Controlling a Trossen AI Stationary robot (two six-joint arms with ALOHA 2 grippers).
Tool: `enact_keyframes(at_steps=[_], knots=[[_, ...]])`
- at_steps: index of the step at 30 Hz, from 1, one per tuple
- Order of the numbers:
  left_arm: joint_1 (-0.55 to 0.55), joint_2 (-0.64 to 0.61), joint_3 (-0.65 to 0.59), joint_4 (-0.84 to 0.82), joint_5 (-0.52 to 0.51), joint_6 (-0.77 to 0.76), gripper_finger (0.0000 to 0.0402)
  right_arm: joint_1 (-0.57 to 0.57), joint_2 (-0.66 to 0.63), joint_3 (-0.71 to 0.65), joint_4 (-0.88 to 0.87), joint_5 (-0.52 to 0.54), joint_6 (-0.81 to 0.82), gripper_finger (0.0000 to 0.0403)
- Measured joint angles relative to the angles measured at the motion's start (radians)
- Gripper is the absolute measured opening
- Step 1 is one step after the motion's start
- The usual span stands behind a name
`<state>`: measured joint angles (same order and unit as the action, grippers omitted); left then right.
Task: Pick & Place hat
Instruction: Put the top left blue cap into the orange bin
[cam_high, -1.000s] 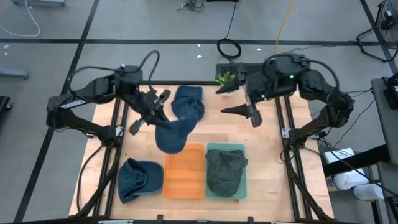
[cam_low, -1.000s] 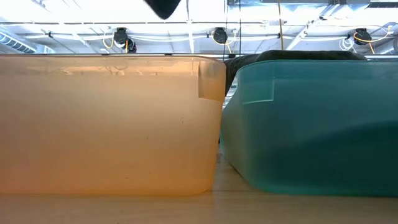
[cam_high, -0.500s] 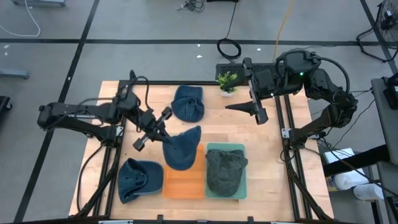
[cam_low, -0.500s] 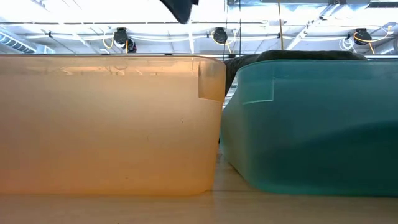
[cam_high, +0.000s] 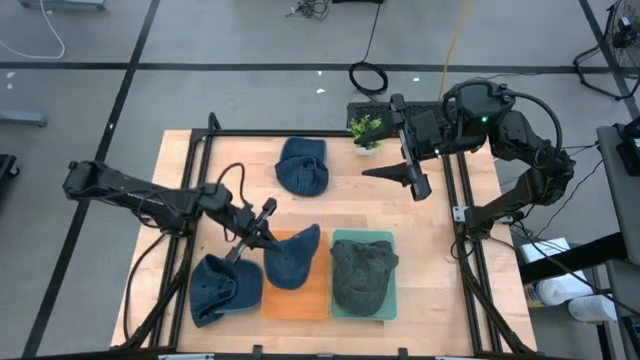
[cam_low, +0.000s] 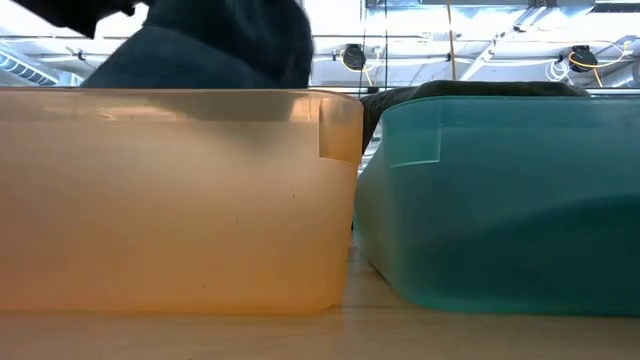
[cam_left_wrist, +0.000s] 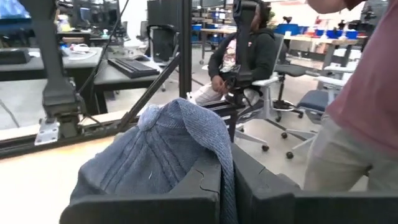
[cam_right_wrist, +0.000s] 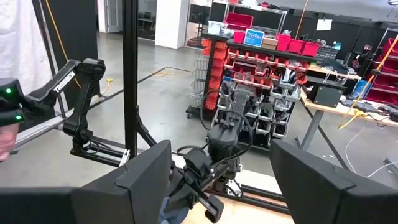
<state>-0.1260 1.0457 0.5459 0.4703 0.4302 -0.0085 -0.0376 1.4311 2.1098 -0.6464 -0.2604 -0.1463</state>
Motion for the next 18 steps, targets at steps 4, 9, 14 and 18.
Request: enact_keyframes(at_steps=[4, 9, 14, 18], knots=[[-0.030, 0.008, -0.076, 0.115, -0.071, -0.001, 0.0006, 0.000, 0.000, 0.000, 0.000, 0.000, 0.000, 0.0262], [-0.034, 0.106, -0.108, 0.232, -0.074, -0.047, 0.0006, 0.000, 0.000, 0.000, 0.006, 0.000, 0.000, 0.0262], [-0.048, 0.231, -0.107, 0.354, -0.065, -0.070, 0.0006, 0.000, 0.000, 0.000, 0.018, 0.001, 0.000, 0.0261], [-0.062, 0.325, -0.107, 0.421, -0.030, -0.127, 0.0006, 0.000, 0.000, 0.000, 0.019, 0.001, 0.000, 0.0260]])
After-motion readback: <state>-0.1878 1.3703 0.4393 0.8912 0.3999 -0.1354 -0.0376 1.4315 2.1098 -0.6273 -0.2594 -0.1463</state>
